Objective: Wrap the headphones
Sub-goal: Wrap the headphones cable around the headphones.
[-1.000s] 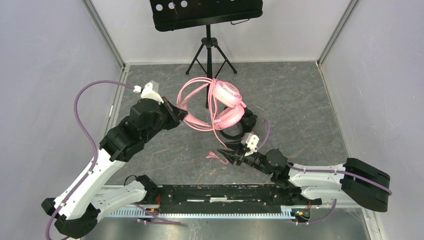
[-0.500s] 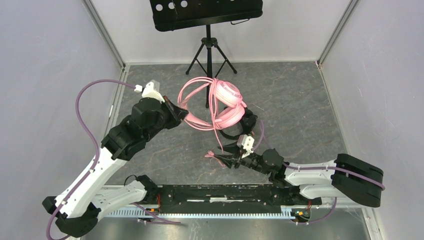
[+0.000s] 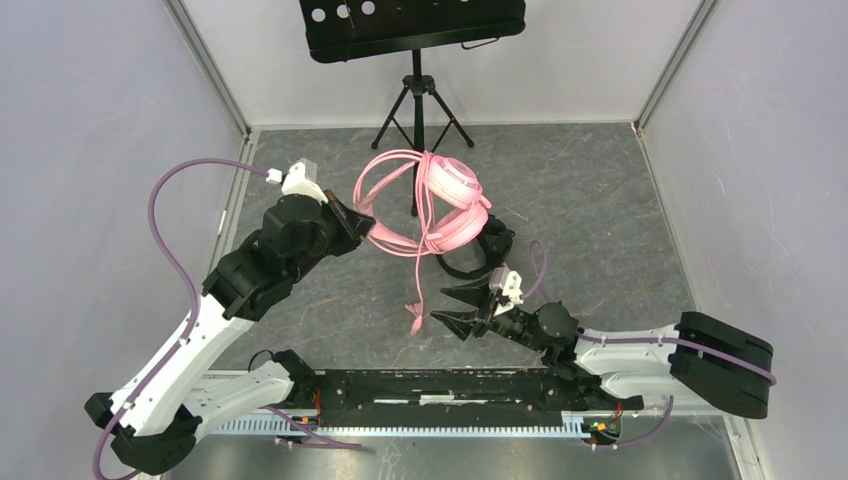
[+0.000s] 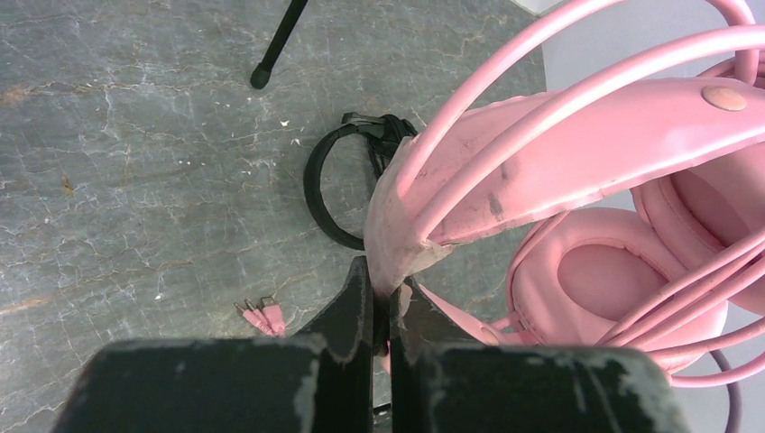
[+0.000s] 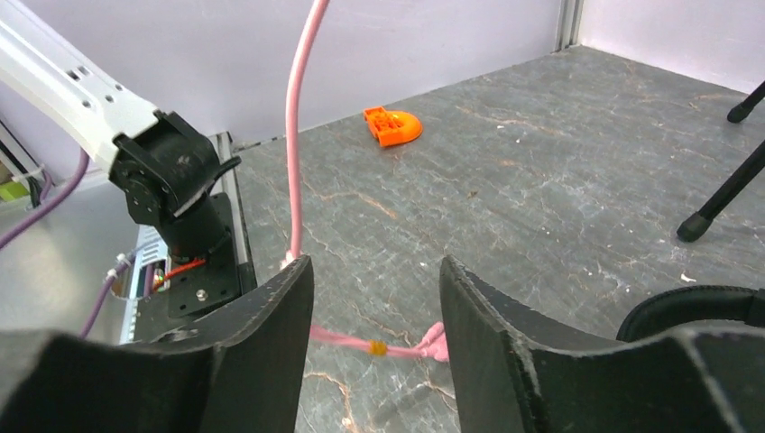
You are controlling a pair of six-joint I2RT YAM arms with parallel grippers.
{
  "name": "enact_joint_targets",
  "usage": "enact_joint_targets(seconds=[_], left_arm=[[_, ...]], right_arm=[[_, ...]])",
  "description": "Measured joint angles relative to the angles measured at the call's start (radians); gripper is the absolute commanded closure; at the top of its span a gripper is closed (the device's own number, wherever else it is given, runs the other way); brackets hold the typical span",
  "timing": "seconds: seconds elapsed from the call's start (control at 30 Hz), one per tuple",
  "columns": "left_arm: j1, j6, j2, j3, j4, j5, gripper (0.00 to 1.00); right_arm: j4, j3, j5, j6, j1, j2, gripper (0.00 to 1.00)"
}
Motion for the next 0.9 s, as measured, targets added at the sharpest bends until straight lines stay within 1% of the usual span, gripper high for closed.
enact_joint_targets(seconds=[0.07, 0.17, 0.3, 0.43, 0.53, 0.63, 0.7, 0.9], left_arm=[[0.0, 0.0, 0.002, 0.0, 0.0, -0.002, 0.98], [0.0, 0.0, 0.006, 0.0, 0.0, -0.003, 0.98], [0.0, 0.0, 0.014, 0.003, 0.0, -0.003, 0.98], [0.0, 0.0, 0.02, 0.012, 0.0, -0.003, 0.98], [0.0, 0.0, 0.021, 0.019, 0.0, -0.003, 0.98], [0.0, 0.0, 0.024, 0.028, 0.0, -0.002, 0.98], [0.0, 0.0, 0.026, 0.032, 0.0, -0.002, 0.98], [0.0, 0.0, 0.039, 0.057, -0.001, -0.002, 0.98]], right_arm=[[0.026, -0.009, -0.005, -0.008, 0.001, 0.032, 0.38], [0.076, -0.016, -0.037, -0.026, 0.005, 0.105, 0.31], [0.163, -0.015, -0.111, -0.086, 0.023, 0.225, 0.31], [0.246, -0.005, -0.173, -0.187, 0.036, 0.357, 0.31], [0.268, 0.027, -0.193, -0.261, 0.04, 0.48, 0.27], [0.269, 0.078, -0.187, -0.327, 0.043, 0.577, 0.27], [0.269, 0.13, -0.153, -0.366, 0.046, 0.635, 0.28], [0.275, 0.25, -0.053, -0.43, 0.046, 0.737, 0.27]])
